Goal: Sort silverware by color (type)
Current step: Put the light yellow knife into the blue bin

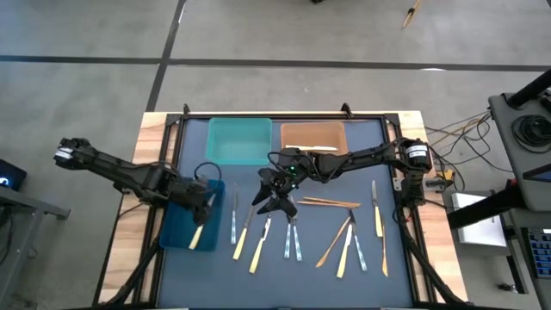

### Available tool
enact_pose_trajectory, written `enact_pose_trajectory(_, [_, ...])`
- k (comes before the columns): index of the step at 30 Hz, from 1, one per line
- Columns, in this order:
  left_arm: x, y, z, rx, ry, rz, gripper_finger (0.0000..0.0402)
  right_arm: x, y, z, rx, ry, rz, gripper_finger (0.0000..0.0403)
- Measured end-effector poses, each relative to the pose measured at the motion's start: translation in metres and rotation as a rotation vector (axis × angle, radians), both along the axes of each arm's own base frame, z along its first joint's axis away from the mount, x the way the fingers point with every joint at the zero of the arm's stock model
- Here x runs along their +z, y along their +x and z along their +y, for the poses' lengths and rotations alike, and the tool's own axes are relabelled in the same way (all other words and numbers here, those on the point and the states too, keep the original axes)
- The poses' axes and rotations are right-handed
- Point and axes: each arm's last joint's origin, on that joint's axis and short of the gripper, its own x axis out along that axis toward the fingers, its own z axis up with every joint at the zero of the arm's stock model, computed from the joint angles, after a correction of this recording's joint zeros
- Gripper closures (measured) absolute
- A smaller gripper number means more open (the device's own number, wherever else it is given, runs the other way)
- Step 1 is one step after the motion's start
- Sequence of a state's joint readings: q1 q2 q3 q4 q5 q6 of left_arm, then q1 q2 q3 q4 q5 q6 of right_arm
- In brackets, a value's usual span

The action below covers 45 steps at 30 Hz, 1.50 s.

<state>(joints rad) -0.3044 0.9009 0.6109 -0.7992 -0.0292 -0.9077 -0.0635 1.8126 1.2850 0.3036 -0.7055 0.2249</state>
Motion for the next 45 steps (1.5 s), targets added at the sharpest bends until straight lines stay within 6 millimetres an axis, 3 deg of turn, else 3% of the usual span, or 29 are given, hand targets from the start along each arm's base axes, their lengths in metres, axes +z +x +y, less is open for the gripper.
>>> enact_pose_trajectory(4, [-0.004,0.002,-0.012,-0.182,0.056,-0.002,0.0392,-0.002,0.0,0.0,0.0,0.001,0.018,0.0222])
enact_pose_trajectory(10, [-0.019,0.009,-0.022,-0.227,0.105,0.094,0.04,-0.002,0.0,0.0,0.004,-0.011,0.009,0.0222])
enact_pose_trajectory(28, [-0.063,0.025,-0.03,-0.202,0.179,0.357,0.0401,-0.002,0.0,0.0,0.006,-0.017,0.006,0.0222])
enact_pose_trajectory(45, [-0.069,0.018,-0.027,-0.049,0.195,0.478,0.0402,-0.003,0.0,0.0,0.005,-0.018,0.006,0.0222])
